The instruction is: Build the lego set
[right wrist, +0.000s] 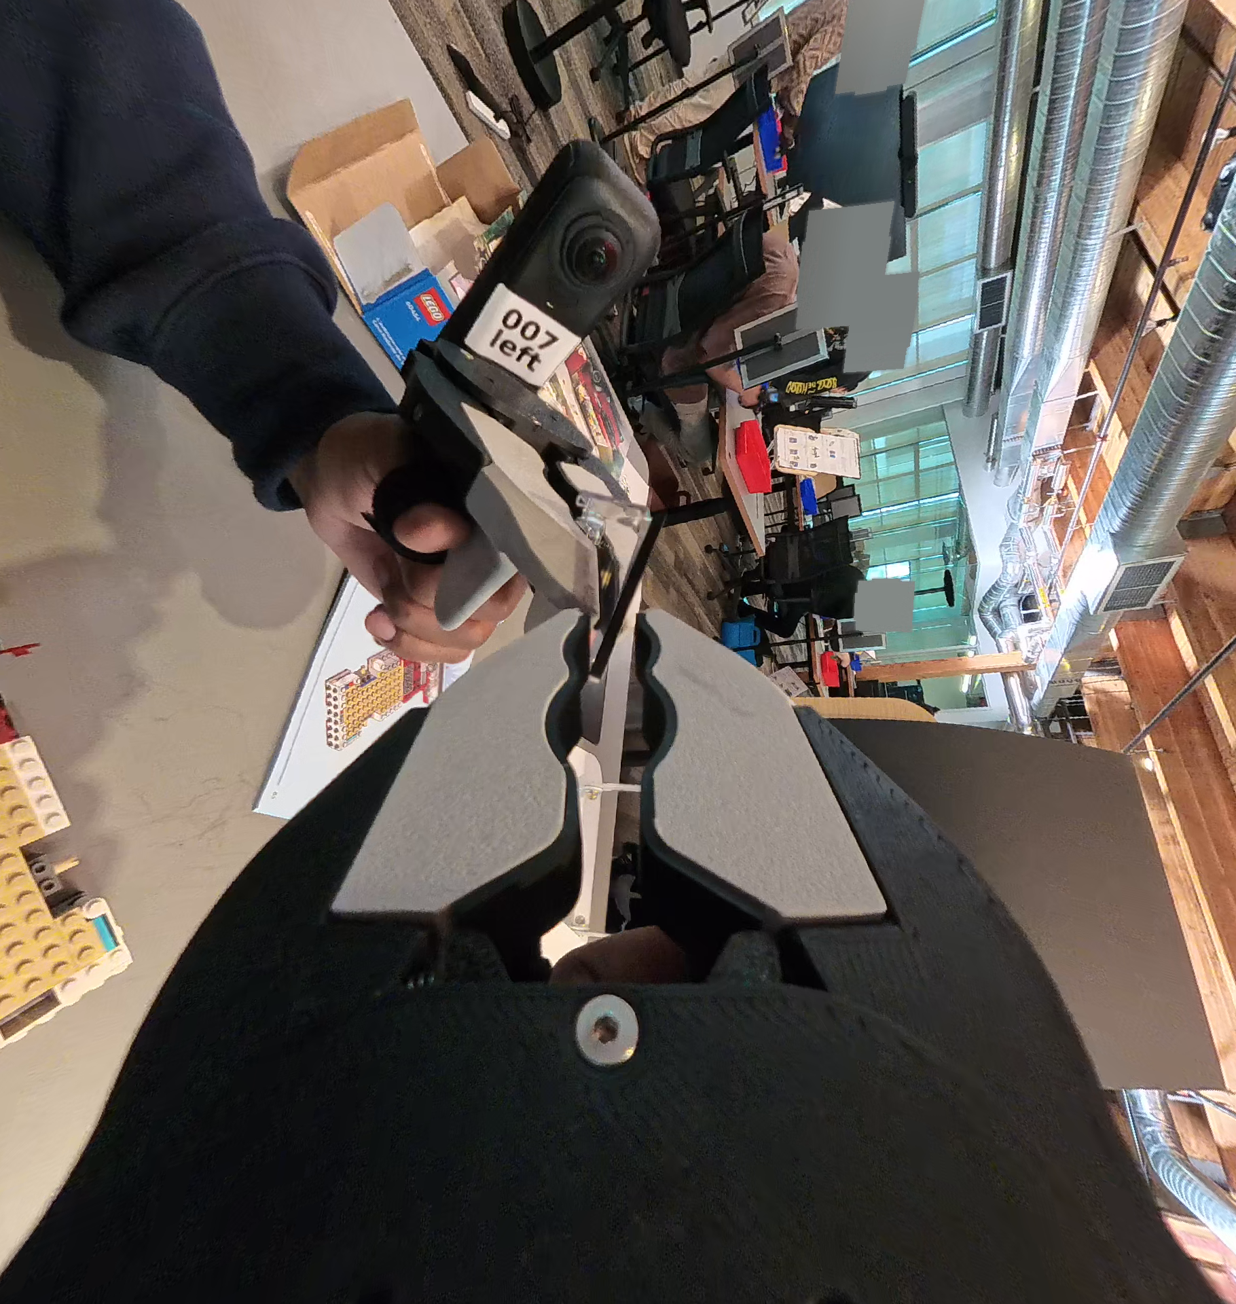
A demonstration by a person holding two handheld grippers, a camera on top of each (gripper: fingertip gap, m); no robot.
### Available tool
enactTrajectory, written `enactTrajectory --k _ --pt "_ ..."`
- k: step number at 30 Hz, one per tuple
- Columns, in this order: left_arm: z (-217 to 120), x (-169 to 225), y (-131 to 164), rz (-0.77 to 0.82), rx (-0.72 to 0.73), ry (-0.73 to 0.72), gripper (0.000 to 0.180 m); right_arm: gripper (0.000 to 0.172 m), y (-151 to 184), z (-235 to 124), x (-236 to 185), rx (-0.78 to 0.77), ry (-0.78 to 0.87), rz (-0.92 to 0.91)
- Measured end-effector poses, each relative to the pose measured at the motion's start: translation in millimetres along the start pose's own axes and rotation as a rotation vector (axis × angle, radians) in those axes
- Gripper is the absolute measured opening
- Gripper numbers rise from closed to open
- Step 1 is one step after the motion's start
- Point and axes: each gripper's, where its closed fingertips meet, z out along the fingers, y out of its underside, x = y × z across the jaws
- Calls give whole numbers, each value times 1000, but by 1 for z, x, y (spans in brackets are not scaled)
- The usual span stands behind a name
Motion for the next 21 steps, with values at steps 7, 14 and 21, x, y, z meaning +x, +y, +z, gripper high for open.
enactTrajectory --k 7,14,21 --pt "-1 1 -3 -6 40 14 7 15 -3 -2 -1 17 -8 4" --pt "-4 -3 -11 -2 75 -2 7 17 -4 -8 3 28 6 22" --pt "-3 -3 -28 72 92 -9 7 13 -13 -14 13 90 44 64"
